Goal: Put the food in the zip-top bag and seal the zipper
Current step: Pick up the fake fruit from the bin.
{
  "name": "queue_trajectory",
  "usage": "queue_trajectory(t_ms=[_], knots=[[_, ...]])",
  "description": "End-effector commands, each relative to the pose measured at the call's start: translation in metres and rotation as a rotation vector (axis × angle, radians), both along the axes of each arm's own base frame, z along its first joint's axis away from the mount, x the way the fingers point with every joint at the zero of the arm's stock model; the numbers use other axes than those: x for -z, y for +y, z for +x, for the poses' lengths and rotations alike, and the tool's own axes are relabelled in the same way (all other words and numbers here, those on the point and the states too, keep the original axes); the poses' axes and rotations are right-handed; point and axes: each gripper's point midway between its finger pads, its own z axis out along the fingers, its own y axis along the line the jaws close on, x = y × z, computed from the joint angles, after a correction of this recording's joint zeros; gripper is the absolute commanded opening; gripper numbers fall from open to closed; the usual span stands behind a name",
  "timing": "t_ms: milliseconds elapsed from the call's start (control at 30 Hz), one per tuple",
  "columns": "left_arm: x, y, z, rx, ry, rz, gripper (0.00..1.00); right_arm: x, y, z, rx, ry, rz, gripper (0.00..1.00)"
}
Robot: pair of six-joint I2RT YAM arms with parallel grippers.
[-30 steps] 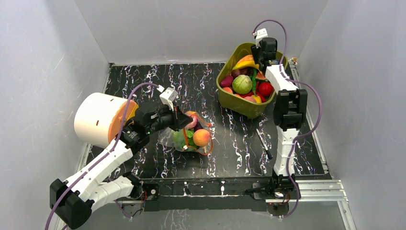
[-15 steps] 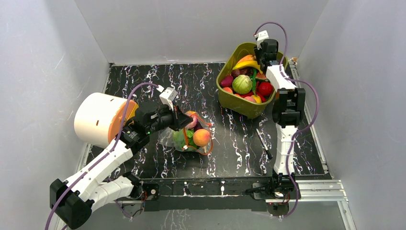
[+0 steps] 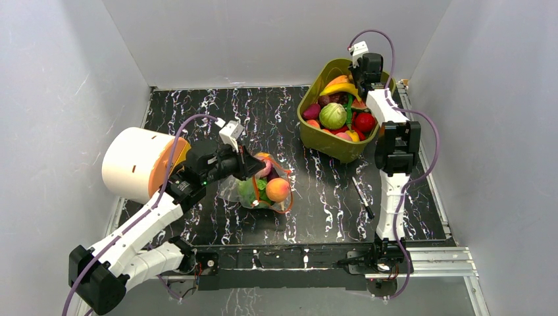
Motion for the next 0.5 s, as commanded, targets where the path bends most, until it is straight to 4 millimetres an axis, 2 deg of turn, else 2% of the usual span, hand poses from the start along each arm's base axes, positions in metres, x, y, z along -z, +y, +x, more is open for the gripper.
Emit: queue_trajectory(t_ms=[0,233,467], knots=[[-0.013,-0.002,0.002,0.004,-0.046,-0.02,0.0,-0.091,0.002,-0.008,-0.016,-0.174,0.011,0.08],[-0.024,-0.001,0.01,0.001,-0.085,0.015,0.0,-0.117,0.005,-0.03,-0.026,-0.197,0.033,0.07],[-0.034,-0.004,0.013,-0.002,-0.095,0.004,0.0,-0.147,0.016,-0.061,-0.073,-0.229,0.081,0.05]])
